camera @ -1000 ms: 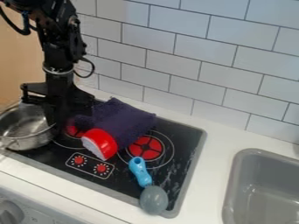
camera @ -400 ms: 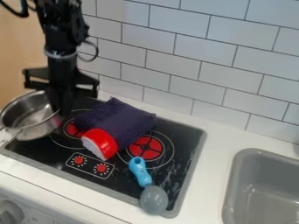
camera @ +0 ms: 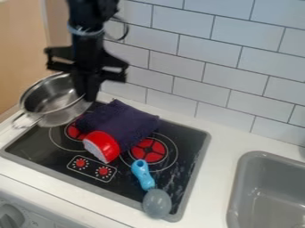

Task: Put up the silver pot move thy right burner

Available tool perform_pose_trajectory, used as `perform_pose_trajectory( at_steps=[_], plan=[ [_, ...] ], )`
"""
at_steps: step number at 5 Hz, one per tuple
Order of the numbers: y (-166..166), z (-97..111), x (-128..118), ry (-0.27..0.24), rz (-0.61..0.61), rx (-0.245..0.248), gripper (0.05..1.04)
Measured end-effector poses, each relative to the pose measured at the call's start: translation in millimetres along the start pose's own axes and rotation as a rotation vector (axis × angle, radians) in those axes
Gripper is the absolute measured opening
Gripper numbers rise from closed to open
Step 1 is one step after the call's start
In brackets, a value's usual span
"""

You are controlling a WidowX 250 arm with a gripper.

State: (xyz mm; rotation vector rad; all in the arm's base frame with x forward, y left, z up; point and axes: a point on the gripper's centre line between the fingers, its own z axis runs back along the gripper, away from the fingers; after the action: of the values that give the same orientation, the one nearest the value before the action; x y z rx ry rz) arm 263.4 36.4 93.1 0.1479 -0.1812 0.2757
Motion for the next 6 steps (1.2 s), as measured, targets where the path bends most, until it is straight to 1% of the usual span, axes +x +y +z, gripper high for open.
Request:
perform_pose_trajectory(
  at_steps=[2,3,4,5,6],
  plan=[
    [-64,26,-5,-0.066,-0.097,-0.019,0.051],
    [-101,22,-11,-0.052,-0.156,-0.030,0.051],
    [-139,24,-10,-0.067,-0.205,-0.047,0.051],
    [-164,17,-16,-0.051,-0.242,-0.043,0.051],
    [-178,6,-12,-0.032,-0.264,-0.030,0.051]
  ],
)
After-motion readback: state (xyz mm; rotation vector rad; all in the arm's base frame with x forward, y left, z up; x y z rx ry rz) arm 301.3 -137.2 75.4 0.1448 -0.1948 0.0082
